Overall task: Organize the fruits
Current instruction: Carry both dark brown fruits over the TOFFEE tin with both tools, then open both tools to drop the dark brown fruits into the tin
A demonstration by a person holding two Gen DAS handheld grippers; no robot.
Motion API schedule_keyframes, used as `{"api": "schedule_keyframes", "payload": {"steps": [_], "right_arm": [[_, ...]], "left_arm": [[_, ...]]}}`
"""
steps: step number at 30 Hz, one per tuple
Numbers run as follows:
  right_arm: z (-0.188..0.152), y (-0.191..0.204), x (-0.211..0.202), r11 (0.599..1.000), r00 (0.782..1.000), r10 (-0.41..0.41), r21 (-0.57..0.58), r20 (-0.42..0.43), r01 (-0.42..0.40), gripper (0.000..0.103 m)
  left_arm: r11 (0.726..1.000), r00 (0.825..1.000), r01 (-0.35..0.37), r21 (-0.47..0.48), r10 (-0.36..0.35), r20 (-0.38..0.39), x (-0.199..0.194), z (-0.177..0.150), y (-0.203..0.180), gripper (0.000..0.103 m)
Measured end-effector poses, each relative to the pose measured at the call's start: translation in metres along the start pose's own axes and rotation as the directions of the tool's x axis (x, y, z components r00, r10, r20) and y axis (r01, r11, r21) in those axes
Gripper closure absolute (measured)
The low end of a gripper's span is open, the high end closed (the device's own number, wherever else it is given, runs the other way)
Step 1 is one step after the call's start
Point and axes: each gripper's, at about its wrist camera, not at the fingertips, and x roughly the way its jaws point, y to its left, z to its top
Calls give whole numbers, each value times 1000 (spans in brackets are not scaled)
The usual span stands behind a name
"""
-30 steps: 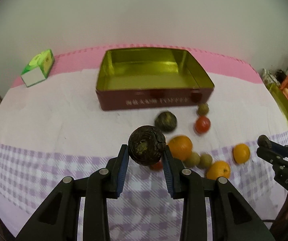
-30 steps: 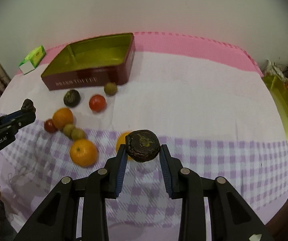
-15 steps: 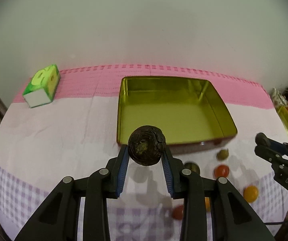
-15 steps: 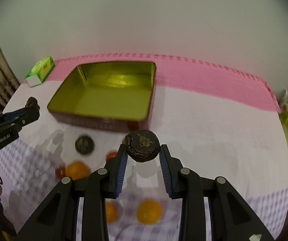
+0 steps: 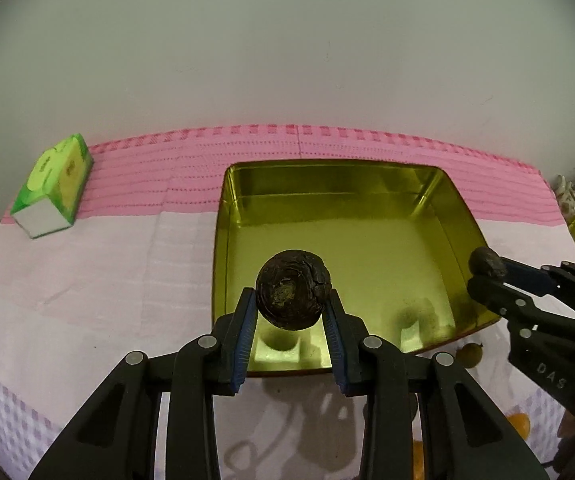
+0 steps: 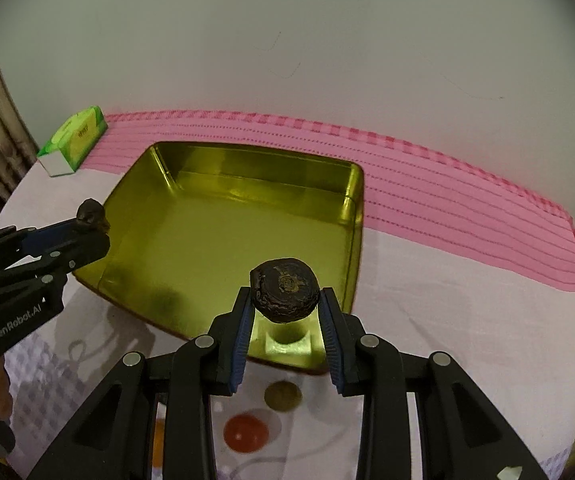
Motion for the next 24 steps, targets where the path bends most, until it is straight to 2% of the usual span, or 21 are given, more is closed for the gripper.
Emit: {"api": "schedule_keyframes", "payload": {"steps": [15,24], "right_arm": [[-7,-1,23,1000,998,-13,-12,-58,12,73],[-11,-5,24,1000,998,-1,-9,-57,1,72]], "left_arm": [[999,999,-29,19,29,-46,27,-2,-4,69],[999,996,-36,14,37,-76,32,-4,-3,69]]}}
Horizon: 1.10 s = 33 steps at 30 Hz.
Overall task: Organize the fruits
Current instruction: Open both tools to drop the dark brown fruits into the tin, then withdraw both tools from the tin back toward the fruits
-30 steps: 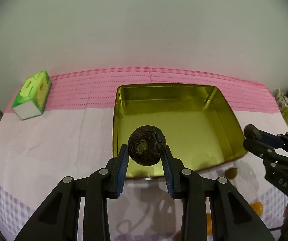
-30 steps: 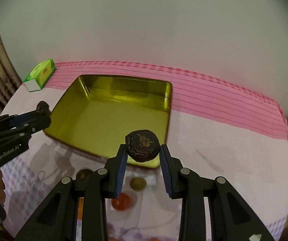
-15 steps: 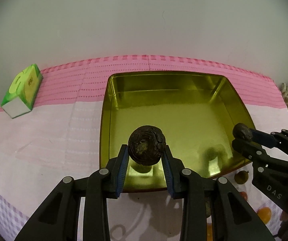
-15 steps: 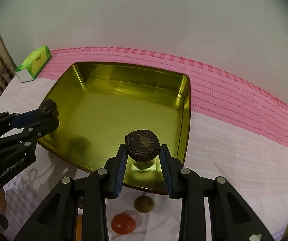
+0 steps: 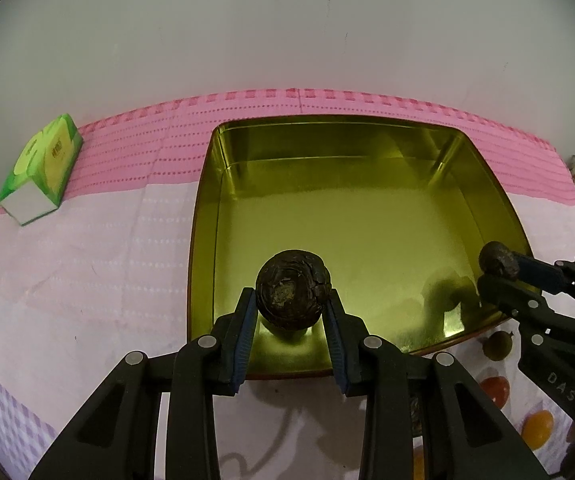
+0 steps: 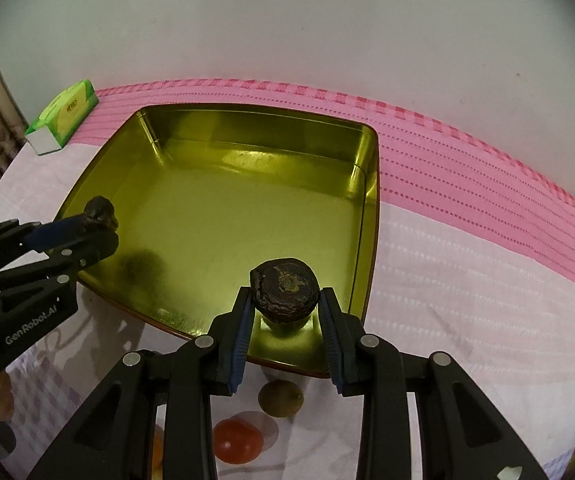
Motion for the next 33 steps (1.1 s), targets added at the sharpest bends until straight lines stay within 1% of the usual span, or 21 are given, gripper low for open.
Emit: {"api": "schedule_keyframes", "payload": {"steps": [4,6,8,9,10,12,15,20,25,29,33], "right_arm": [[-1,-1,-3,1000,1000,5,-1,0,-5,71],[-1,-3,-5,1000,1000,23,7,2,-23,67],[-1,-2,-7,1000,1000,24,6,8,-24,60],[-2,-1,-8,1000,1000,22,4,10,-22,59],[-2,-1,-10,1000,1000,22,2,14,-22,59],[-1,0,-12,1000,999,26,3,20,-26,59],[-2,1,-17,1000,999,27,6,28,-27,59],[-5,2,-28,1000,999,19,16,44,-20,59],[-15,3,-46,999,998,23,25,64,-25,59],[-29,4,-62,999,997,28,31,78,-31,59],[-46,4,-77,999,996,29,36,86,-32,59]], "left_arm": [[1000,1000,-3,-5,3,-9,3,-1,1,68],[1000,1000,0,-9,0,-12,3,-1,1,68],[1000,1000,1,-12,-2,-15,3,-1,1,67],[1000,1000,2,-11,-3,-16,3,-1,1,67],[1000,1000,0,-11,0,-15,2,-2,1,66],[1000,1000,-7,-14,7,-14,2,-1,1,60],[1000,1000,-1,-27,0,-12,-2,-3,4,55],[1000,1000,-3,-24,3,4,-15,-7,6,55],[1000,999,-1,-10,1,39,-39,-18,1,55],[1000,998,-9,2,9,68,-60,-33,-3,55],[1000,997,-4,3,3,76,-77,-54,-6,55]]}}
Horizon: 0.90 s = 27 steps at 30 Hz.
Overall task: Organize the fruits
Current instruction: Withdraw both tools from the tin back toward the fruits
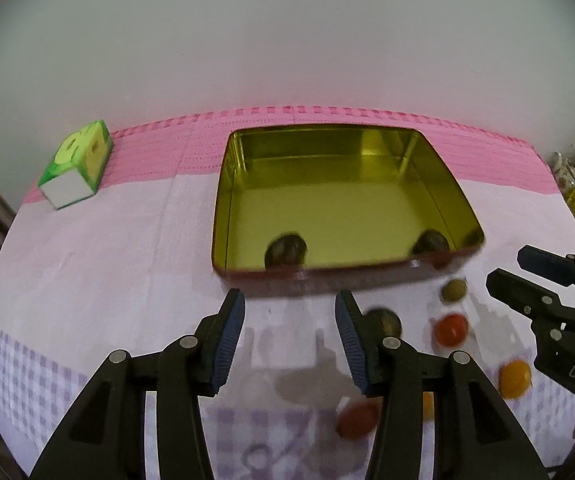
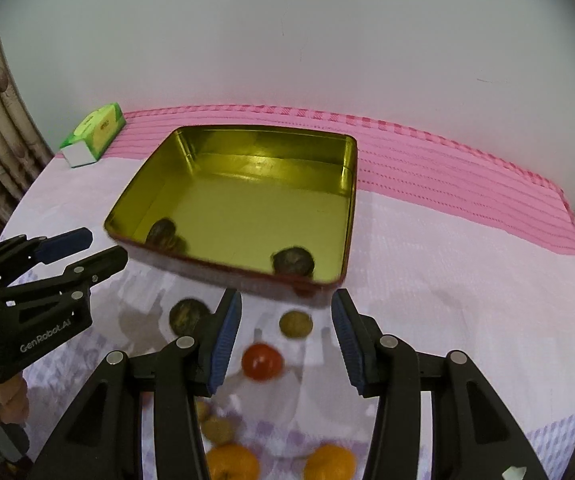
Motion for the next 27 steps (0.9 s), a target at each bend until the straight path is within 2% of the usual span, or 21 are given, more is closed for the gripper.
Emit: {"api": "schedule_keyframes", "payload": {"steps": [13,27], "right_arm": [[-68,-4,-44,999,999,-32,6,7,32,59],[-133,-28,-56,996,997,-62,60,-51,65,59]], "left_arm": [[1000,999,-19,2,19,-35,-25,-70,-5,55],[1000,996,-30,9,31,-89,-27,-125,-11,54]]}}
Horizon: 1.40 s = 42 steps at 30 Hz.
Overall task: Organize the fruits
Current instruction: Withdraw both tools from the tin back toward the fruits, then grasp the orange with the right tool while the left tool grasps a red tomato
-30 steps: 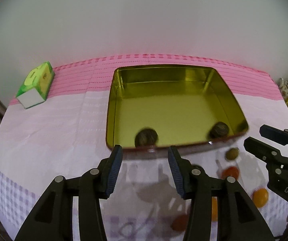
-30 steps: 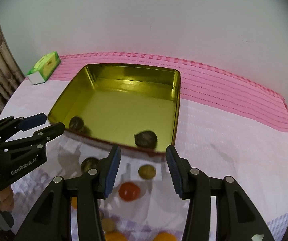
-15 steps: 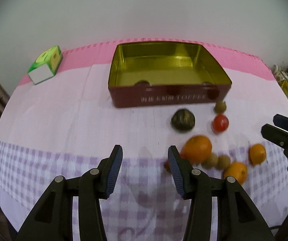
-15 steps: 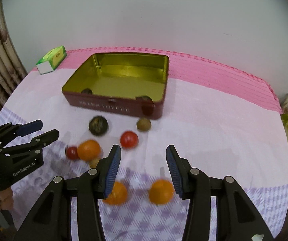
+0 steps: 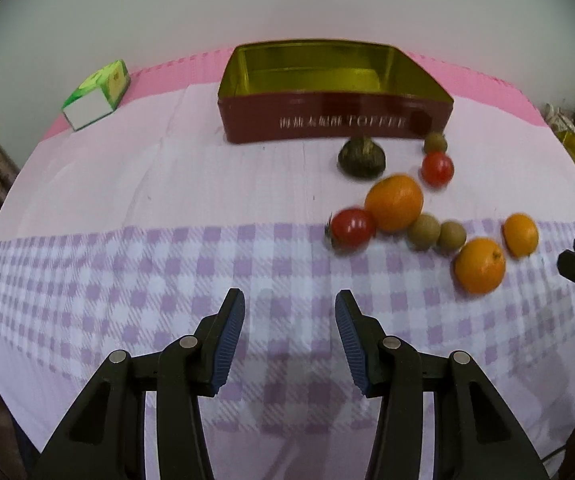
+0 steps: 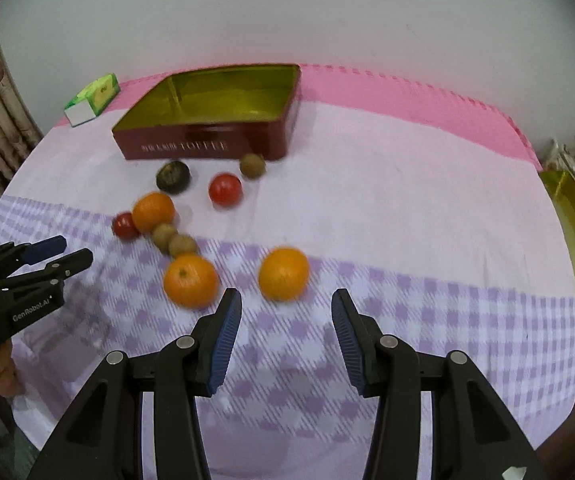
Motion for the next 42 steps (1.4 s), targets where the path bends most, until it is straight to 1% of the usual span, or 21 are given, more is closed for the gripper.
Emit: {"api": "schedule_keyframes", "payload": {"steps": [5,11,19,31,37,42], "right_arm": [[-12,-6,7,1000,1000,-5,7,-28,5,59],[-12,-3,21,1000,999,7,6,-46,-7,59],[-7,-3,36,1000,998,17,14,-65,-16,59],[7,3,55,1000,997,22,0,-71,-22,59],[13,6,63,1000,997,25,-1,-68,-25,61],[17,5,65,1000,998,23,1,-61,-23,66]], "left_arm": [[1000,1000,4,-12,-4,-7,2,-4,1,54],[1000,1000,10,-28,-11,-21,9,-4,3,54],[1000,999,22,-19,-23,-33,19,-2,1,54],[999,999,38,-21,-39,-26,27,9,-1,54],[998,998,50,-33,-51,-25,30,16,-2,54],[998,998,60,-25,-60,-24,34,21,-3,54]]}}
